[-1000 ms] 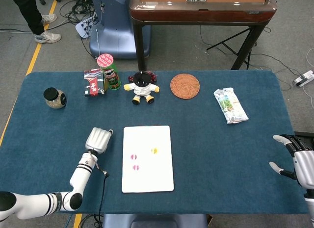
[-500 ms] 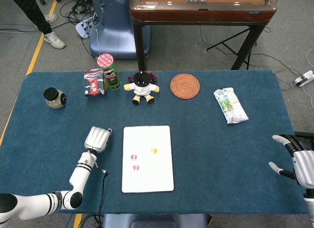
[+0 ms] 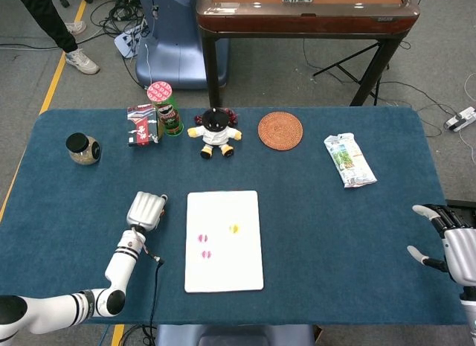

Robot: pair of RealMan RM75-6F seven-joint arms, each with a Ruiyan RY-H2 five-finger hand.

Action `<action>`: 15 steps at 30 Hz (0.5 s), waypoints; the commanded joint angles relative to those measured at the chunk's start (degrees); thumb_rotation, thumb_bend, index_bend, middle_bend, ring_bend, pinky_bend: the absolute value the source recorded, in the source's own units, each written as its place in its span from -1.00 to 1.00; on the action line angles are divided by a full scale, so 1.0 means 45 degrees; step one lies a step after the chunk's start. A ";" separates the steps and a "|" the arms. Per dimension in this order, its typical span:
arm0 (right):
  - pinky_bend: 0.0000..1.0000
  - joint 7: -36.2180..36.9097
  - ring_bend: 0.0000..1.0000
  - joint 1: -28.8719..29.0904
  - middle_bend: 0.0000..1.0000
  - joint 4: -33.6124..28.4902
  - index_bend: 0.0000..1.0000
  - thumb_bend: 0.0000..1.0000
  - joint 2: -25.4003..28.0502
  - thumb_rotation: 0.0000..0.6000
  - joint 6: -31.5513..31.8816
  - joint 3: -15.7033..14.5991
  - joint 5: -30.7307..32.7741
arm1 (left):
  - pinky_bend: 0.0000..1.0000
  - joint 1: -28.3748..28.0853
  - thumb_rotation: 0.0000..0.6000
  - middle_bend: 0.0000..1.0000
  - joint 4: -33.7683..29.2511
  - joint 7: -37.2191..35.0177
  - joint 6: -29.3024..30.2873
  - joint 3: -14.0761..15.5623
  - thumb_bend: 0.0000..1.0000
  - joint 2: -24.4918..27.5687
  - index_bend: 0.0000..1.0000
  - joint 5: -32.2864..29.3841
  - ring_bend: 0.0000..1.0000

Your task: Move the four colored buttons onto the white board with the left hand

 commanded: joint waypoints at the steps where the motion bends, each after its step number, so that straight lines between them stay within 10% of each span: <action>1: -0.30 -0.0013 -0.60 0.0000 -0.47 -0.0005 -0.49 -1.00 -0.0001 1.00 -0.0007 0.0000 0.0010 | 1.00 0.0022 1.00 1.00 0.0013 -0.0002 -0.0008 -0.0032 -0.36 -0.0006 0.03 0.0018 1.00; 15: -0.30 0.0004 -0.60 -0.0004 -0.47 -0.0015 -0.49 -1.00 0.0013 1.00 0.0011 0.0002 0.0010 | 1.00 0.0056 1.00 1.00 0.0067 0.0317 -0.0026 -0.0219 -0.36 -0.0071 0.06 -0.0017 1.00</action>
